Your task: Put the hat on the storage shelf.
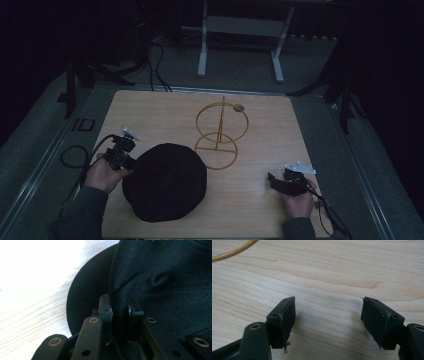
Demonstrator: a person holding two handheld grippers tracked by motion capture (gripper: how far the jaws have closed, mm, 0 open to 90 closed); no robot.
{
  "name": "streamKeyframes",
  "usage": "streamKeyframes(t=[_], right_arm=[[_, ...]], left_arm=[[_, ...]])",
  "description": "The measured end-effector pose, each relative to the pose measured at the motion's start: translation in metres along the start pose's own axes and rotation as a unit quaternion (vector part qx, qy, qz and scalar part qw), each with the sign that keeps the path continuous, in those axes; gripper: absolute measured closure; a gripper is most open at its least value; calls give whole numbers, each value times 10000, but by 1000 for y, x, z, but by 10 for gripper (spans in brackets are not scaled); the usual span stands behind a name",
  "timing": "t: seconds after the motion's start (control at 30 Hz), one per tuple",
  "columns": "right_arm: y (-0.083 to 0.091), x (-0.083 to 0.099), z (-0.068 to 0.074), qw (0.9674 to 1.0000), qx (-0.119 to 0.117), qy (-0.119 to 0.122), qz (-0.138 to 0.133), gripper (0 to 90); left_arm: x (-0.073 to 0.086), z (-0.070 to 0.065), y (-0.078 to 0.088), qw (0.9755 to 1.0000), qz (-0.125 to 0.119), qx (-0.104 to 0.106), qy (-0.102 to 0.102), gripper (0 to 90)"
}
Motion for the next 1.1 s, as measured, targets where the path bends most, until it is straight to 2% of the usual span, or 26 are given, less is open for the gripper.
streamKeyframes(t=[0.47,0.8,1.1], right_arm=[[0,0,0,10000,-2,-2,1,279],[0,0,0,10000,-4,1,2,277],[0,0,0,10000,-3,0,3,277]], left_arm=[[-21,14,32,9995,-246,101,155,780],[-32,19,61,9997,-231,16,-6,779],[-42,22,75,9997,-230,18,-28,779]])
Point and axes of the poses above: each handheld gripper's, and its own axes: y roughly backward along the jaws, x roughly out of its underside, z roughly to its left, the point moved 9 cm from there along -y, roughly forward along the jaws, and after that the axes turned 3 degrees about -z, right-handed, at the moved point
